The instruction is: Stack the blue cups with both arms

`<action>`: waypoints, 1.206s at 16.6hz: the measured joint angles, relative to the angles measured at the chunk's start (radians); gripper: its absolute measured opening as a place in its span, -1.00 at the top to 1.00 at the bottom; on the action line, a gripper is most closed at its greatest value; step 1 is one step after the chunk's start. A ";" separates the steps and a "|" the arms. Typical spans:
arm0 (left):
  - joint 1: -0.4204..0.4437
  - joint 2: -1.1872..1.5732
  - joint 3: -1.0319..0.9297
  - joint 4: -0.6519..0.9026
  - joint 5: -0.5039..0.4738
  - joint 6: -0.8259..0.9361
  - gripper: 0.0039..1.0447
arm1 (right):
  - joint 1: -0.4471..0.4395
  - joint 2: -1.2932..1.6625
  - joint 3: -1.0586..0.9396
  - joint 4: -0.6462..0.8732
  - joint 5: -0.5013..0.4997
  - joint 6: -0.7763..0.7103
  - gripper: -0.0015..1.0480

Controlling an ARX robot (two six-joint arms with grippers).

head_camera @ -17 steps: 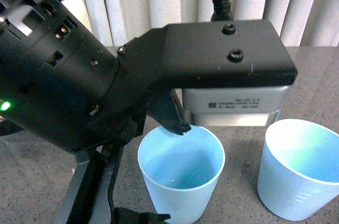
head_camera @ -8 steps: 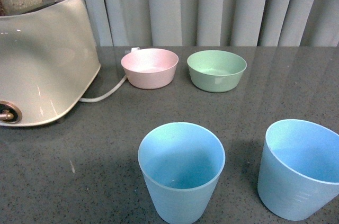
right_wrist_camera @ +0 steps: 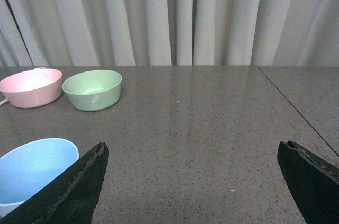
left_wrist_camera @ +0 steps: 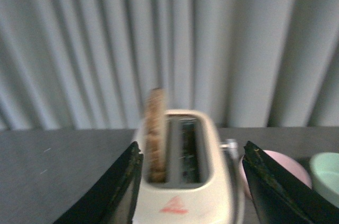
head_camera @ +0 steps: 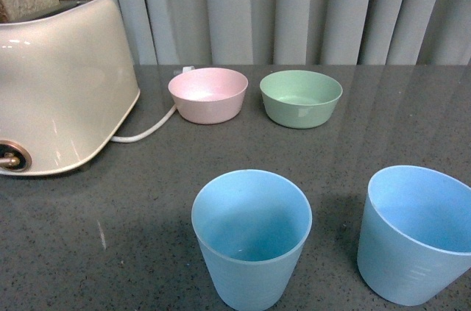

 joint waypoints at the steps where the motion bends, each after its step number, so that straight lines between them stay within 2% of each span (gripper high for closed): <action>1: 0.024 -0.045 -0.072 0.040 -0.018 -0.013 0.10 | 0.000 0.000 0.000 0.000 0.000 0.000 -0.87; 2: 0.055 -0.080 -0.151 0.069 0.036 -0.015 0.34 | 0.000 0.000 0.000 0.000 -0.001 0.000 -0.87; 5: 0.056 -0.161 -0.316 0.120 0.045 -0.016 0.97 | 0.000 0.000 0.000 0.000 0.000 0.000 -0.87; 12: 0.059 -0.359 -0.523 0.135 0.045 -0.018 0.98 | 0.000 0.000 0.000 0.000 -0.001 0.000 -0.87; 20: 0.059 -0.570 -0.623 0.019 0.045 -0.018 0.98 | 0.000 0.000 0.000 0.000 0.000 0.000 -0.87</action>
